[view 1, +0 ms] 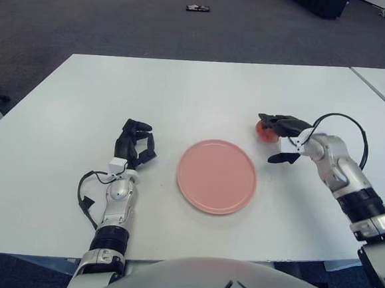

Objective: Put the apple into the plate.

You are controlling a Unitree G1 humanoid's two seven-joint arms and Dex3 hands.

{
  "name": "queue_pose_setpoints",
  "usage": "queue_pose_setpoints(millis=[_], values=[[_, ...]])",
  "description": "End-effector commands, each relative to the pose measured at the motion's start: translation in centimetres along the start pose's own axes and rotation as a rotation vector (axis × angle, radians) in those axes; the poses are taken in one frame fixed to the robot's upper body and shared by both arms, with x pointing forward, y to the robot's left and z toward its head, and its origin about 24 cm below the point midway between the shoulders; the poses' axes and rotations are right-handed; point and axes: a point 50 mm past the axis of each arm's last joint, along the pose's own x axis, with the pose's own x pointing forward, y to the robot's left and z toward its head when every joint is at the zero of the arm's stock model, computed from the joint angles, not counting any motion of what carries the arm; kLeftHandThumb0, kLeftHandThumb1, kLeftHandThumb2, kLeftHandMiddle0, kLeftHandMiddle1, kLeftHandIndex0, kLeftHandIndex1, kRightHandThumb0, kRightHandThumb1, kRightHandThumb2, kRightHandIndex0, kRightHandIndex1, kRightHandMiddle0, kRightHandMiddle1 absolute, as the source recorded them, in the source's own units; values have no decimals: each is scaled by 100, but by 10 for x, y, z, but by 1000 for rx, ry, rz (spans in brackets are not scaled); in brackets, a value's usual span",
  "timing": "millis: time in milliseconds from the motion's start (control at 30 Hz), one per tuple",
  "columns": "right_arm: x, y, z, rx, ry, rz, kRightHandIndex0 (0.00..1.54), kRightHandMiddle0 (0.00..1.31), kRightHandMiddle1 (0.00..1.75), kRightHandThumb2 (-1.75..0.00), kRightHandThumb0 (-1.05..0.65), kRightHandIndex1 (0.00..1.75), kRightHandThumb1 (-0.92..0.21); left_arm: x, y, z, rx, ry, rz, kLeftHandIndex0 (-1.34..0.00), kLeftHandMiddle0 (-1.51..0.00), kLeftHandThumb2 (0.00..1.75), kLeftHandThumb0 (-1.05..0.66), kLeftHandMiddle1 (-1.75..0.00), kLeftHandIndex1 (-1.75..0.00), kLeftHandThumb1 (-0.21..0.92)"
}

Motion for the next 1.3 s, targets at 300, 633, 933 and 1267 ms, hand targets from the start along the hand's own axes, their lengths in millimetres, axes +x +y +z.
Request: queue_pose_setpoints(millis=[300, 633, 933, 1267], values=[[29, 3, -26, 99, 86, -102, 0, 0, 56, -95, -69, 55, -45, -21, 8, -20, -3, 106, 23, -47, -82, 110, -42, -175, -175, 50], [38, 1, -28, 107, 91, -158, 0, 0, 91, -106, -59, 110, -37, -24, 10, -20, 19, 90, 26, -47, -83, 111, -42, -175, -175, 49], [42, 2, -28, 100, 96, -171, 0, 0, 101, -107, -64, 120, -35, -25, 9, -19, 12, 90, 22, -48, -84, 111, -42, -175, -175, 49], [44, 4, -26, 42, 96, -142, 0, 0, 105, -103, -71, 118, -36, -26, 9, -20, -6, 103, 27, -48, -81, 112, -43, -175, -175, 49]])
